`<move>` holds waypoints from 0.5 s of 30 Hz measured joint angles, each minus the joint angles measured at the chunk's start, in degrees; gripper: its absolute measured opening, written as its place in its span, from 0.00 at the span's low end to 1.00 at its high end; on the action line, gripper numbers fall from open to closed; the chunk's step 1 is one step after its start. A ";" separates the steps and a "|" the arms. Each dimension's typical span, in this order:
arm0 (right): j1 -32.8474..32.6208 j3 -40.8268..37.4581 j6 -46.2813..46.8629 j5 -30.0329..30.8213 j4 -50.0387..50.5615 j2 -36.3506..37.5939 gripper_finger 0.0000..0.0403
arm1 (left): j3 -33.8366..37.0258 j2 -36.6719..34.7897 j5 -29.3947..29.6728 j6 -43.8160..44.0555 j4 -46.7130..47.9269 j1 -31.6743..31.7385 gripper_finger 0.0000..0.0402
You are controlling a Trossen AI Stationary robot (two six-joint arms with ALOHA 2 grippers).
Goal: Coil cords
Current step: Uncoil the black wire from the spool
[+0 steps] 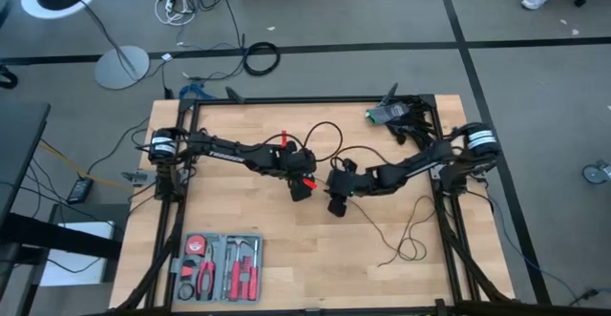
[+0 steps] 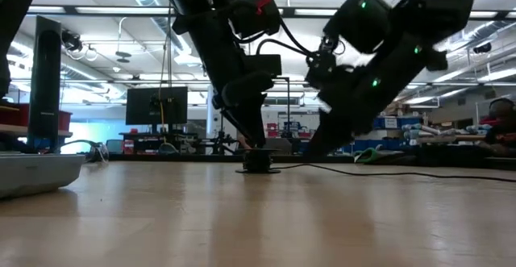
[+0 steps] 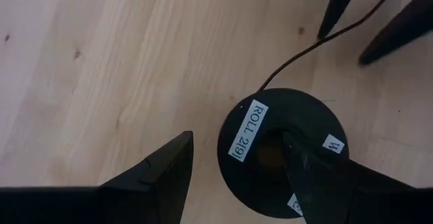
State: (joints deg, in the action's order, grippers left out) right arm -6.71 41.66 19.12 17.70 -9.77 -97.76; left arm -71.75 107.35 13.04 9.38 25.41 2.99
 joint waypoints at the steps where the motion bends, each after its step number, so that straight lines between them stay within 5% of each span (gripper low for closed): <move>1: 0.07 -0.01 0.17 0.34 -1.65 -1.43 0.30 | 0.00 0.00 0.02 0.13 -0.01 -0.02 0.57; 9: 0.40 0.20 0.52 5.22 -8.49 -7.24 0.21 | 0.02 0.00 -0.23 0.24 0.46 -0.09 0.57; 15: 0.40 0.29 3.47 5.38 -7.19 -6.98 0.03 | 2.24 -0.06 -0.90 1.37 -1.07 -0.09 0.57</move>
State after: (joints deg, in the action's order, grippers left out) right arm -6.30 41.95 22.59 23.07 -16.96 -104.74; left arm -69.51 107.29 12.14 10.75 24.33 2.90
